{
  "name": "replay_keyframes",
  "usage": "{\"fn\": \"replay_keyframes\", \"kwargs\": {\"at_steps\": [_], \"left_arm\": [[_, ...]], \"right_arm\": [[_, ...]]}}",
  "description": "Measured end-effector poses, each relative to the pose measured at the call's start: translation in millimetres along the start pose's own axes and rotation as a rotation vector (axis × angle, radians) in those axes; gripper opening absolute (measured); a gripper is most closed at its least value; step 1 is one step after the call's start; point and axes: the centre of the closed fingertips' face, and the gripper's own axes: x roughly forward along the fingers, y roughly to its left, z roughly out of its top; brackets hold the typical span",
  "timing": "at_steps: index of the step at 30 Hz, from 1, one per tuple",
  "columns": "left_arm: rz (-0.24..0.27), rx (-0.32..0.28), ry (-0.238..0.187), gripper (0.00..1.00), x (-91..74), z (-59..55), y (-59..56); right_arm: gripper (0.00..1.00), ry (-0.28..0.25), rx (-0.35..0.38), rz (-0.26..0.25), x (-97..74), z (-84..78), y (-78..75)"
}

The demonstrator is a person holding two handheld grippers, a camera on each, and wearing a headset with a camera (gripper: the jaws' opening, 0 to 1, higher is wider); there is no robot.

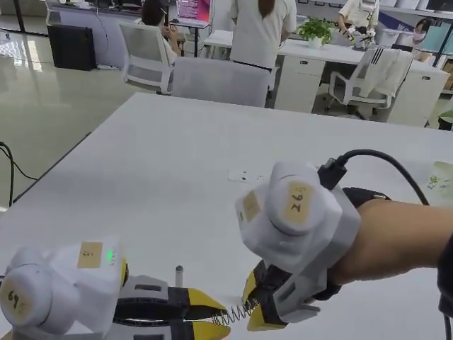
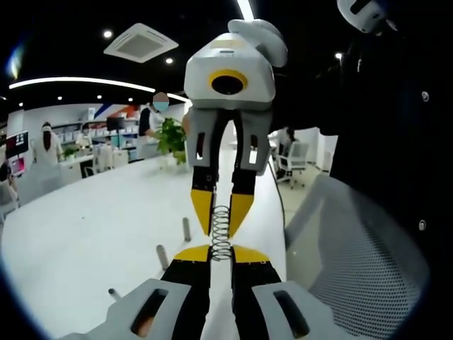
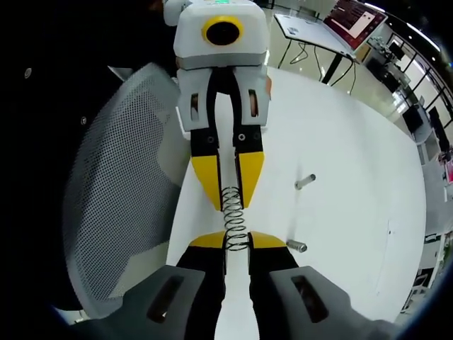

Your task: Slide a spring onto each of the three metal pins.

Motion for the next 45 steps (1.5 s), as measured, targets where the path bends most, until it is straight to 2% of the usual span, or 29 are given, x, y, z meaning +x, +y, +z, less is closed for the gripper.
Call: {"fn": "replay_keyframes", "kwargs": {"at_steps": [17, 45], "left_arm": [[-0.013, 0.016, 0.005, 0.02, 3.5, -0.2, -3.4], [0.015, 0.019, -0.008, 0.03, 0.9, -1.7, 5.5]], "right_arm": [[0.08, -0.039, -0.010, 0.027, -12.1, 25.1, 6.4], [0.08, 0.008, -0.053, 0.029, -7.2, 40.4, 0.7]]}}
